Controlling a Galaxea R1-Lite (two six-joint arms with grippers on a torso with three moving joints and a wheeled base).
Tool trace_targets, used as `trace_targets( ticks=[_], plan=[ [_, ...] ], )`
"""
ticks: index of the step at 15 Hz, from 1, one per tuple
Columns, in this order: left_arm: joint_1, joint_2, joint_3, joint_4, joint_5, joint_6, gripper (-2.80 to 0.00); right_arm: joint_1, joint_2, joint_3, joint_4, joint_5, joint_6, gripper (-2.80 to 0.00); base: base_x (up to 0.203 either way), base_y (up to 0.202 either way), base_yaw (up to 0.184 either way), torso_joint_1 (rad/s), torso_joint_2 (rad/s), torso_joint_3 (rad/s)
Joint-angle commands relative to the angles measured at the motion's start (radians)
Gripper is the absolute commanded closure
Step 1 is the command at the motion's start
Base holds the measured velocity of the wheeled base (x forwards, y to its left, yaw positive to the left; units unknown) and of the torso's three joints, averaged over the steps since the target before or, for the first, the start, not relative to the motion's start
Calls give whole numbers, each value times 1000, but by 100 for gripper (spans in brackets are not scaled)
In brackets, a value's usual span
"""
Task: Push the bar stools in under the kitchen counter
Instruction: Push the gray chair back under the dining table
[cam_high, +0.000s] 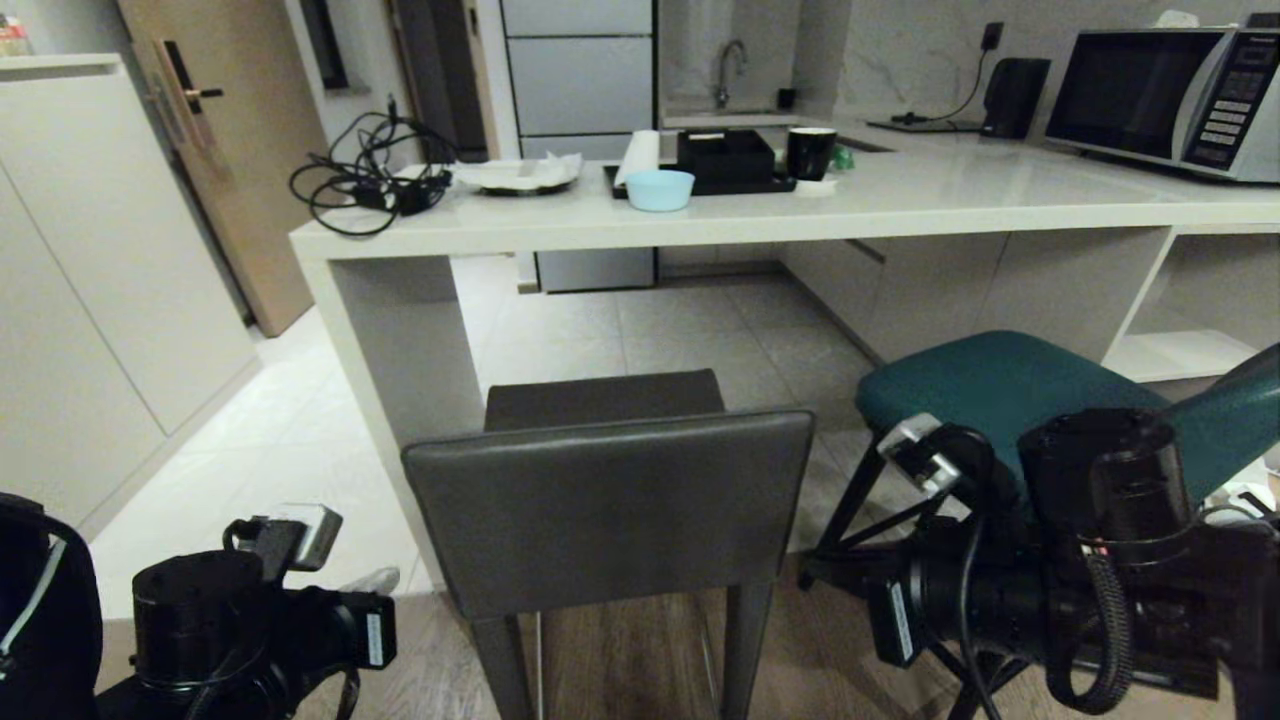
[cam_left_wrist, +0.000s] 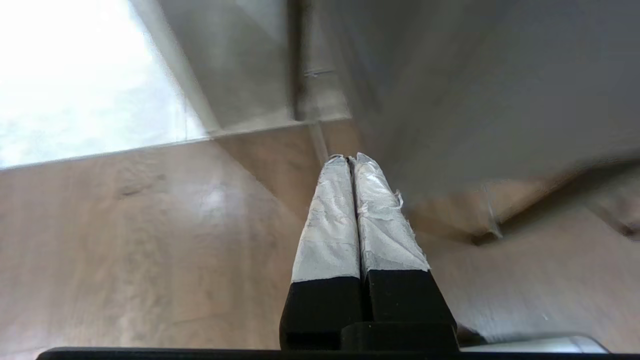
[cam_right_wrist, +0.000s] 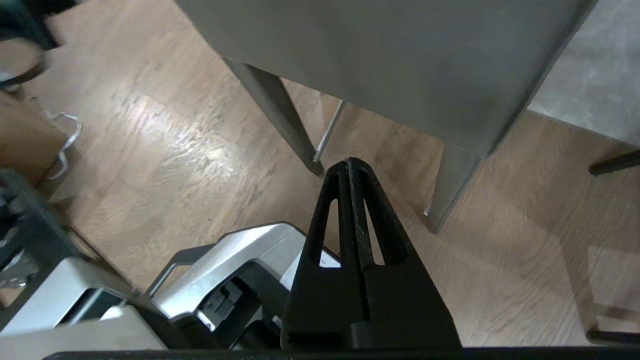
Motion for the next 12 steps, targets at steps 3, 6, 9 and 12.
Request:
trace_targets(
  ticks=[3,6,9,12],
  plan=[
    [-181,-82,29,-9,3,-68,0,0,107,-20,-67,-50,12,0,0,0,0,0,0,0],
    [-225,-19,7,-9,5,-83,0,0,116,-31,-74,-61,14,0,0,0,0,0,0,0],
    [-213,69,-94,-9,21,-87,0,1,140,-50,-74,-63,15,0,0,0,0,0,0,0],
    [-205,167,-219,-9,82,-88,0,0,184,-72,-76,-81,16,0,0,0,0,0,0,0]
  ],
)
